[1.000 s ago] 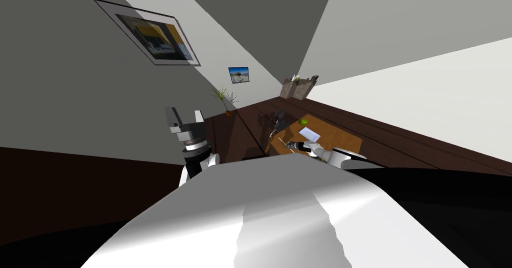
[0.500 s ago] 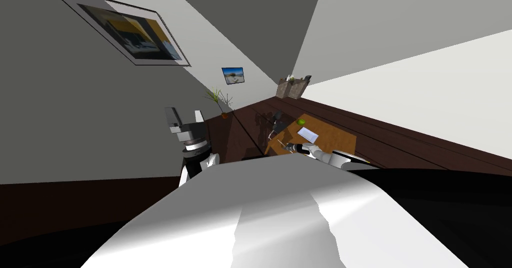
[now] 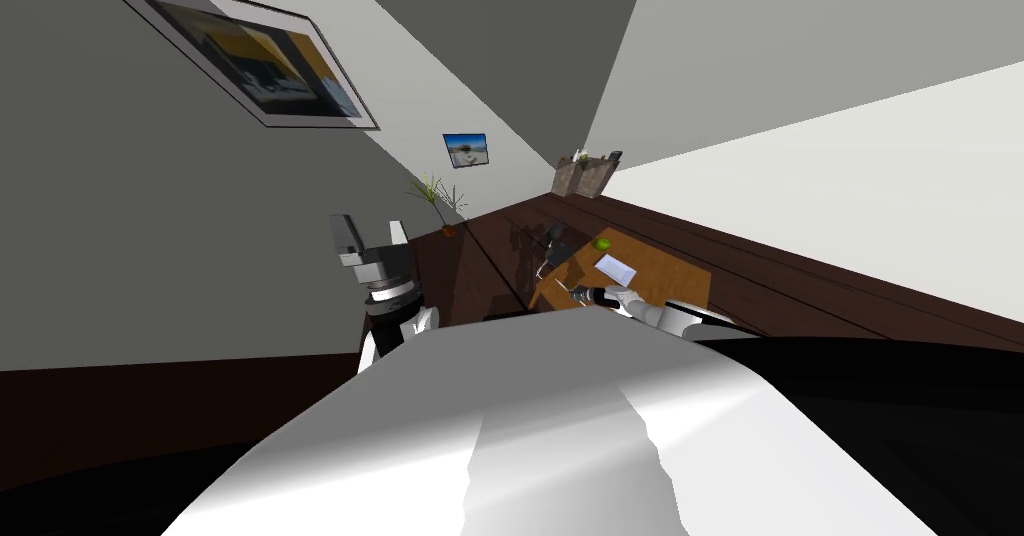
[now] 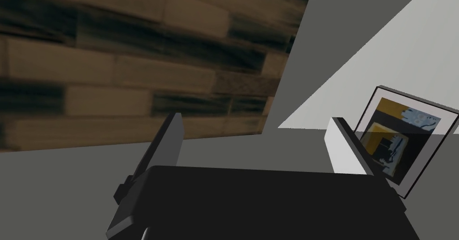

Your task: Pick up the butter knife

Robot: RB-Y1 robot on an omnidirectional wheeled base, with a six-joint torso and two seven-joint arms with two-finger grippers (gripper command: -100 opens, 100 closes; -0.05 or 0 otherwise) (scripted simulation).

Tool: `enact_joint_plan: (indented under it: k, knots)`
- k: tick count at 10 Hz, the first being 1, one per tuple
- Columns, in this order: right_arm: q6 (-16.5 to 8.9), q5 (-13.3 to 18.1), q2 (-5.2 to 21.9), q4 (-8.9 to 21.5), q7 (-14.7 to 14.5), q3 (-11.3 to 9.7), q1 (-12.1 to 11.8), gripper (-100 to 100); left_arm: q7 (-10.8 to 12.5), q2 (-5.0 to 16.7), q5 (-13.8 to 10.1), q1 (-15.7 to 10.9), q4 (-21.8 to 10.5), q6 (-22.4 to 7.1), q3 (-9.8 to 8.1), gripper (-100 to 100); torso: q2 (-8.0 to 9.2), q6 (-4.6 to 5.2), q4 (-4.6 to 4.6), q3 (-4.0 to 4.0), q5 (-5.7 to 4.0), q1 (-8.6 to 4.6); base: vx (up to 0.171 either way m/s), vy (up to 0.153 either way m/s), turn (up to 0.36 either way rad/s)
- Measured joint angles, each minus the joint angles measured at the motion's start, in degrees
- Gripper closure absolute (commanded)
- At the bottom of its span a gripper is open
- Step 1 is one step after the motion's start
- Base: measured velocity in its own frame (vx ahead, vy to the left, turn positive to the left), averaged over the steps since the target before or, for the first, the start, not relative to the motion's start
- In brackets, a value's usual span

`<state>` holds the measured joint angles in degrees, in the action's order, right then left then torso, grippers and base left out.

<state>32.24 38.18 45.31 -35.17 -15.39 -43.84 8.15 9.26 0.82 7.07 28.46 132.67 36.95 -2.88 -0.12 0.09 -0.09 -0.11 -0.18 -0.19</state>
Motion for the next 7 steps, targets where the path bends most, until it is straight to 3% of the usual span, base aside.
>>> enact_joint_plan:
  k: [1,6,7]
  knots:
    - [0.0,0.0,0.0,0.0,0.0,0.0,0.0,100,0.0,0.0,0.0,0.0,0.0,0.0,0.0,0,0.0,0.0,0.0,0.0,0.0,0.0,-0.067,-0.009,0.175]
    - [1.3,-0.6,1.5,2.0,3.9,-0.5,2.1,100,0.0,0.0,0.0,0.0,0.0,0.0,0.0,0,0.53,0.0,0.13,0.32,0.06,0.04,-0.117,-0.002,0.127]
    - [1.5,-0.6,1.5,2.1,4.0,-0.5,2.2,0,0.0,0.0,0.0,0.0,0.0,0.0,0.0,0,0.34,0.02,0.1,0.22,0.04,0.02,-0.011,0.0,-0.007]
